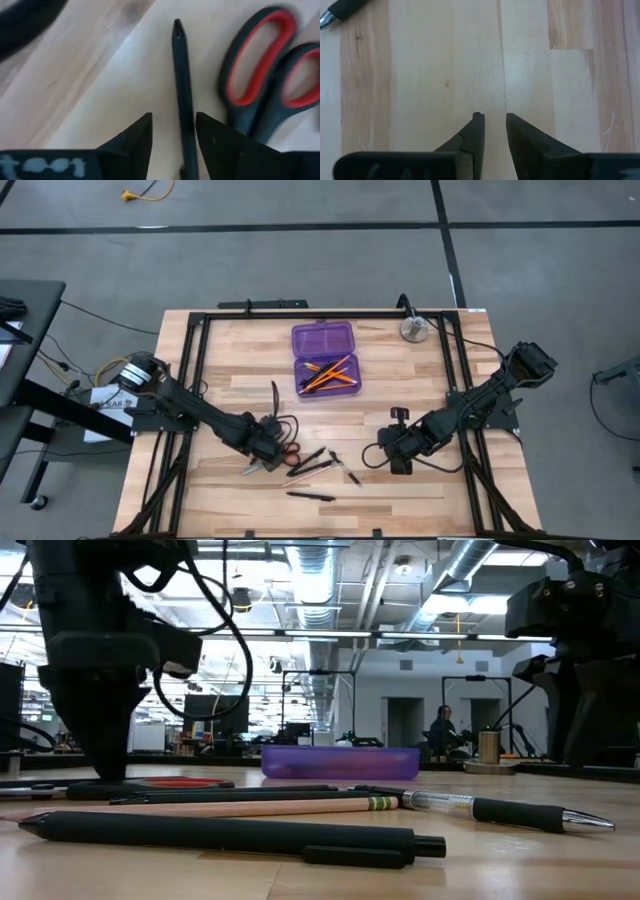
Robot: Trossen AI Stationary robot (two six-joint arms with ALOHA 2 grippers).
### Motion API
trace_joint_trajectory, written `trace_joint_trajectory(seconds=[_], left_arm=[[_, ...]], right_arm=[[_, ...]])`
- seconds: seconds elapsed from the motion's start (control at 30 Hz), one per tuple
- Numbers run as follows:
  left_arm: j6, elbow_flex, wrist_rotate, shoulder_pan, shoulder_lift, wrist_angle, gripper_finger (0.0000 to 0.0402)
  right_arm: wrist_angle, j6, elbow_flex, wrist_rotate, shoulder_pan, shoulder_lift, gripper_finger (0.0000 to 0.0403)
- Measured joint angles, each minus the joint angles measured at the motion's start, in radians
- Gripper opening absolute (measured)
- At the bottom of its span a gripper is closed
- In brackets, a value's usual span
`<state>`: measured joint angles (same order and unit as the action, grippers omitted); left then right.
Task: Pick & place school supplies into a supply box
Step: Put the black pen into the purple supply box
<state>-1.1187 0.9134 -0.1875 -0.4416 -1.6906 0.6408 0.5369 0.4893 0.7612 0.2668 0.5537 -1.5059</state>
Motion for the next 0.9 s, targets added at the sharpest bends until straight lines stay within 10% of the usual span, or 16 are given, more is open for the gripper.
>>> trace_joint_trajectory(seconds=[0.37,0.63,0.9], left_arm=[[0.001,0.005,0.005,0.01,-0.04,0.008,0.0132],[0.042,0.003,0.004,0.041,-0.043,0.024,0.0022],[0.098,0.03,-0.071,0.054,-0.047,0.033,0.0011]], right_arm=[[-0.002,0.0,0.0,0.003,0.0,0.0,0.0076],[-0.003,-0.003,0.0,0.005,0.0,0.0,0.0076],[0.001,-0.003,0.0,0.004,0.0,0.0,0.0076]])
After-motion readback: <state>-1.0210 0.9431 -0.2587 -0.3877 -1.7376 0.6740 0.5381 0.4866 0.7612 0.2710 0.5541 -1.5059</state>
